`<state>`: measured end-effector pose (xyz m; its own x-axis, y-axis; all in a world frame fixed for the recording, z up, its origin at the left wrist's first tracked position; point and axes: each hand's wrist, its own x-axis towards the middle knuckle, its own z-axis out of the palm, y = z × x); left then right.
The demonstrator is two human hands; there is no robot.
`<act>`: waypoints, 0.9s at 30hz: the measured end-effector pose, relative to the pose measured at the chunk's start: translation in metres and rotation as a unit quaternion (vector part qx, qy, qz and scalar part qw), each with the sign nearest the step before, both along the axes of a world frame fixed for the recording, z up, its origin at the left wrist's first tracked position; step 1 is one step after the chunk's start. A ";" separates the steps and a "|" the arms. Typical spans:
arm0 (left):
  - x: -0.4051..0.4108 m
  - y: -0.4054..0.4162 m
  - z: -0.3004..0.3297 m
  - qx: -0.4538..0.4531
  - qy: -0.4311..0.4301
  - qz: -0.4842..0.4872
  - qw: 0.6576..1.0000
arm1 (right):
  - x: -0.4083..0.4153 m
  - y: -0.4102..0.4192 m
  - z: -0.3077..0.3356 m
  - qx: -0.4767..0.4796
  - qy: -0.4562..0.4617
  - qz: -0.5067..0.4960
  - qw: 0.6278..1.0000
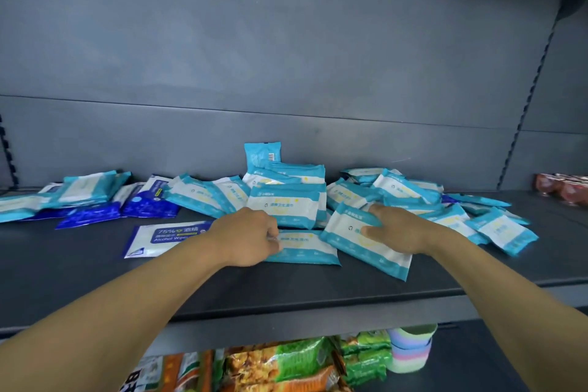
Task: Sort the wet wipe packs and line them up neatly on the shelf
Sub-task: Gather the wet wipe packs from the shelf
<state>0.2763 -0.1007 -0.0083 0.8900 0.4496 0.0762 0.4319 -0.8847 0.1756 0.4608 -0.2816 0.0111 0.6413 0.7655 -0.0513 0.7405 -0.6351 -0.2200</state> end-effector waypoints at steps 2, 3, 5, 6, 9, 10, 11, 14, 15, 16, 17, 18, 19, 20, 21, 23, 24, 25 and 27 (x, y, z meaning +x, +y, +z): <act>0.002 0.000 0.004 -0.003 0.000 -0.002 1.000 | -0.002 -0.003 0.004 -0.001 0.018 0.015 1.000; 0.004 -0.001 0.004 -0.017 0.006 -0.007 1.000 | -0.004 -0.004 0.006 -0.012 0.029 0.019 0.999; 0.009 -0.001 0.002 -0.081 0.014 -0.011 0.997 | -0.005 -0.004 0.006 -0.039 0.042 0.017 0.998; 0.011 -0.001 0.001 -0.115 0.014 -0.009 0.993 | -0.005 -0.003 0.005 -0.046 0.044 0.015 0.998; 0.008 0.001 -0.001 -0.135 0.023 -0.017 0.990 | -0.007 0.000 0.006 -0.047 0.052 0.013 0.997; 0.006 0.002 -0.001 -0.128 0.032 -0.016 0.991 | -0.008 0.001 0.008 -0.043 0.060 0.012 0.997; 0.004 0.002 0.000 -0.122 0.042 -0.012 0.992 | -0.009 0.002 0.009 -0.040 0.070 0.010 0.997; 0.002 0.000 0.005 -0.123 0.046 0.007 0.991 | -0.008 0.007 0.012 -0.045 0.089 0.009 0.995; 0.002 -0.001 0.006 -0.120 0.046 0.008 0.992 | -0.007 0.009 0.013 -0.046 0.088 0.009 0.995; 0.003 -0.001 0.008 -0.114 0.048 0.005 0.992 | -0.006 0.011 0.014 -0.042 0.089 0.011 0.995; 0.002 -0.001 0.011 -0.107 0.053 -0.002 0.993 | -0.005 0.012 0.014 -0.034 0.091 0.015 0.995; 0.002 0.000 0.015 -0.102 0.055 -0.010 0.993 | -0.004 0.013 0.015 -0.025 0.092 0.021 0.995; 0.001 0.002 0.019 -0.091 0.050 -0.019 0.994 | -0.005 0.014 0.015 -0.016 0.089 0.027 0.996; 0.001 0.004 0.024 -0.075 0.040 -0.025 0.996 | -0.006 0.014 0.016 -0.007 0.080 0.032 0.996; 0.001 0.008 0.029 -0.050 0.022 -0.031 0.998 | -0.007 0.014 0.016 0.003 0.062 0.037 0.997; 0.005 0.016 0.037 0.015 -0.005 -0.034 0.999 | -0.005 0.015 0.017 0.037 0.018 0.041 0.998; 0.010 0.019 0.038 0.047 -0.006 -0.032 0.998 | -0.004 0.016 0.016 0.056 0.003 0.039 0.998; 0.016 0.023 0.038 0.075 -0.002 -0.031 0.997 | -0.003 0.016 0.016 0.072 -0.007 0.038 0.997; 0.031 0.029 0.035 0.112 0.001 -0.036 0.993 | -0.001 0.017 0.014 0.098 -0.015 0.033 0.995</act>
<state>0.3076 -0.0719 0.0271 0.9197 0.3557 0.1659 0.3654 -0.9304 -0.0307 0.4600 -0.2642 0.0255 0.5882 0.7997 0.1201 0.7871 -0.5320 -0.3122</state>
